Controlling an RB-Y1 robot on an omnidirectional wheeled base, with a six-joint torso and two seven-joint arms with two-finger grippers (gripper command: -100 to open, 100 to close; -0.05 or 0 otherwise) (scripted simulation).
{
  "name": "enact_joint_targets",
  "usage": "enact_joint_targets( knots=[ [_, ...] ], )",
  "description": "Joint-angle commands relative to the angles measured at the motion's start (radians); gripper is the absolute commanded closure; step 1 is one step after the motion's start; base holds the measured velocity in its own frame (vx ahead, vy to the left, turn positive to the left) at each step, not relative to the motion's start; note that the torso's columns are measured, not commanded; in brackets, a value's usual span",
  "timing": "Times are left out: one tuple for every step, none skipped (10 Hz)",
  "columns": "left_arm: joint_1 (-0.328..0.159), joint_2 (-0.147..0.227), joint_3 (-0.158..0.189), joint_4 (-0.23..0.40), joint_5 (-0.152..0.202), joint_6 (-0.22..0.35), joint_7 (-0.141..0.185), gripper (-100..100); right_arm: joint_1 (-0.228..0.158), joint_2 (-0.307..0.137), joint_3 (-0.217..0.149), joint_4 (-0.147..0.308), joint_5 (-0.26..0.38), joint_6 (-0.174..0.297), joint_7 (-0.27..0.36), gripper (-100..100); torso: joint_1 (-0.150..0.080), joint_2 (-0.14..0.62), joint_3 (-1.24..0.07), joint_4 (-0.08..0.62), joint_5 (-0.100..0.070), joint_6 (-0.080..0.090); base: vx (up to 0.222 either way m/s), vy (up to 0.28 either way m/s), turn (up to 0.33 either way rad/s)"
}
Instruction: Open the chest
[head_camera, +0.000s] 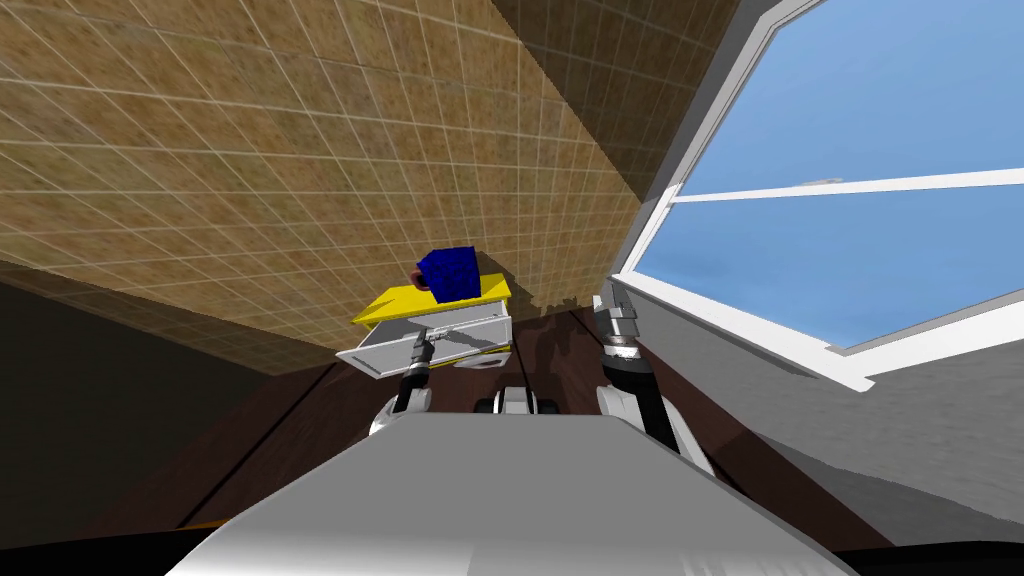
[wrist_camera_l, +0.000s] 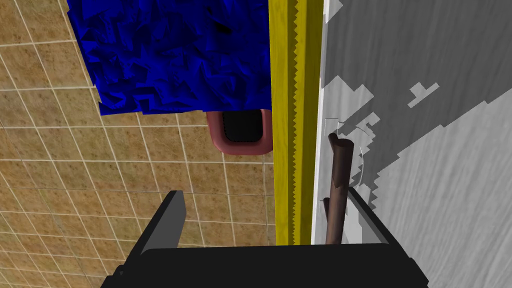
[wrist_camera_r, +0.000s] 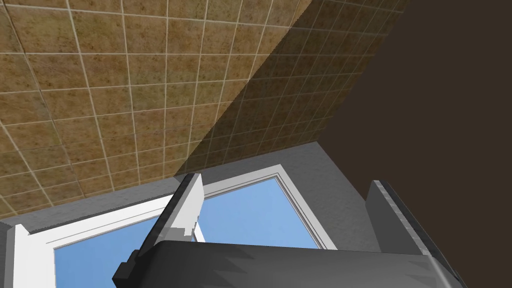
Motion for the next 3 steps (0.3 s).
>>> enact_joint_targets(
  knots=[
    [0.001,-0.001,0.0,0.001,0.0,0.001,0.0,0,0.0,0.0,0.0,0.0,0.0,0.0,0.0,0,0.001,-0.001,0.0,-0.001,0.001,0.0,0.0,0.0,0.0],
    [0.002,-0.001,0.0,0.002,0.0,0.002,0.0,0,0.0,0.0,0.0,0.0,0.0,0.0,0.0,0,0.001,-0.001,0.0,-0.001,0.001,0.0,0.0,0.0,0.0],
    [0.002,-0.001,-0.001,0.002,0.0,0.002,0.0,0,0.0,0.0,0.0,0.0,0.0,0.0,0.0,0,0.001,-0.001,0.0,-0.002,0.002,0.0,0.0,0.0,0.0]
  ],
)
